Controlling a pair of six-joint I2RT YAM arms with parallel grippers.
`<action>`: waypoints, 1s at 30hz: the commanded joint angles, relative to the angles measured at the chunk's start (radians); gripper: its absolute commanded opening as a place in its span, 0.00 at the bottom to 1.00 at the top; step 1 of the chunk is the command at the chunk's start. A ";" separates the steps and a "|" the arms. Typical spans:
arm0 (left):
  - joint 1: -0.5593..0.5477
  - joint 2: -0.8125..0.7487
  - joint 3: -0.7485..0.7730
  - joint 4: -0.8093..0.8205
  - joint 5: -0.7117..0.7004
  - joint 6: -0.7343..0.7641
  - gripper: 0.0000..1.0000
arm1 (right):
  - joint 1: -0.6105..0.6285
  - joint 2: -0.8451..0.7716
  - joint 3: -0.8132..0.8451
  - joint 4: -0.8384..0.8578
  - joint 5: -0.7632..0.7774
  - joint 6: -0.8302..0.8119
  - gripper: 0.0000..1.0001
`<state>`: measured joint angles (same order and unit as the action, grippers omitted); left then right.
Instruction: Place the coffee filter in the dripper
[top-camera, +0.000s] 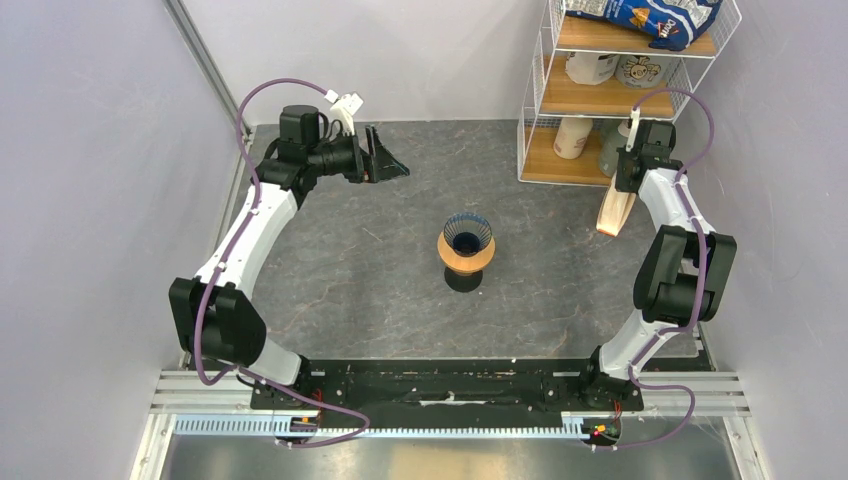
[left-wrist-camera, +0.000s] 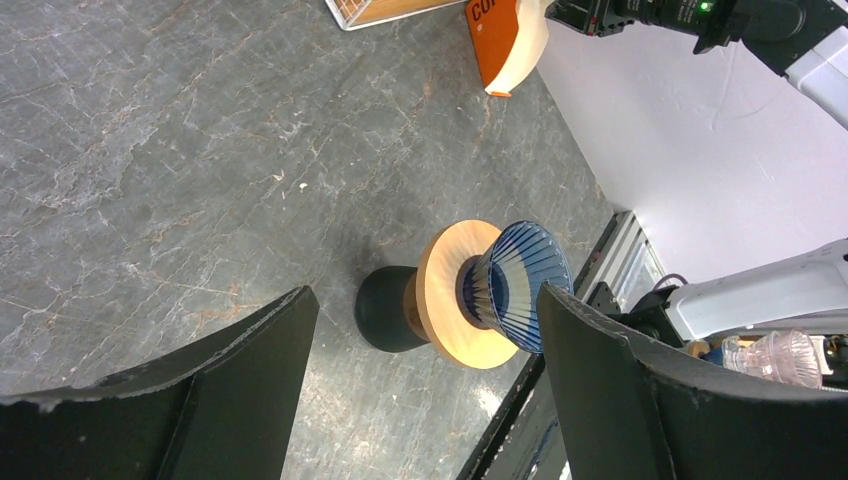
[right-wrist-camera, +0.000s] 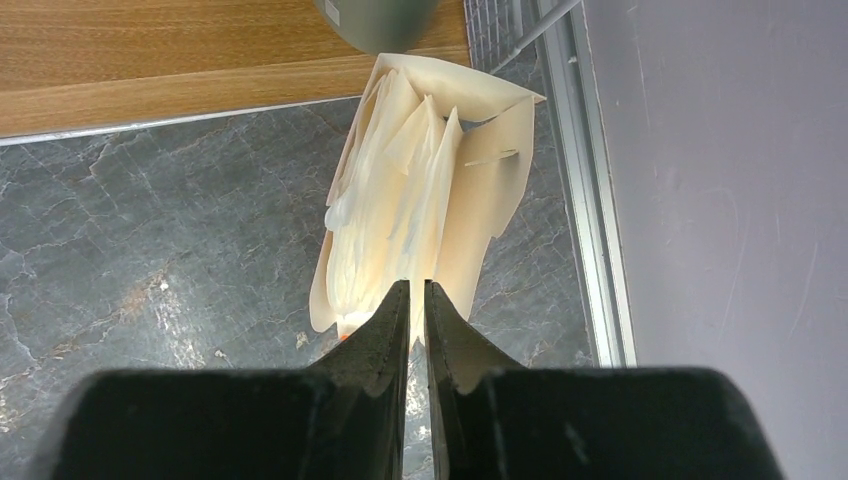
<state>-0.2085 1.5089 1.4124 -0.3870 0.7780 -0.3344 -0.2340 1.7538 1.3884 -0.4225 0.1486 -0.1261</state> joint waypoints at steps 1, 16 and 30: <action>0.010 -0.021 0.025 0.025 0.020 -0.022 0.88 | -0.007 0.009 0.021 0.039 0.014 -0.019 0.17; 0.023 0.001 0.045 0.027 0.037 -0.029 0.88 | -0.010 0.030 -0.004 0.051 0.025 -0.049 0.18; 0.034 0.002 0.045 0.023 0.046 -0.027 0.88 | -0.019 0.046 -0.032 0.072 0.034 -0.068 0.18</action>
<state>-0.1806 1.5120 1.4143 -0.3866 0.7963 -0.3435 -0.2462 1.7912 1.3655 -0.3962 0.1650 -0.1776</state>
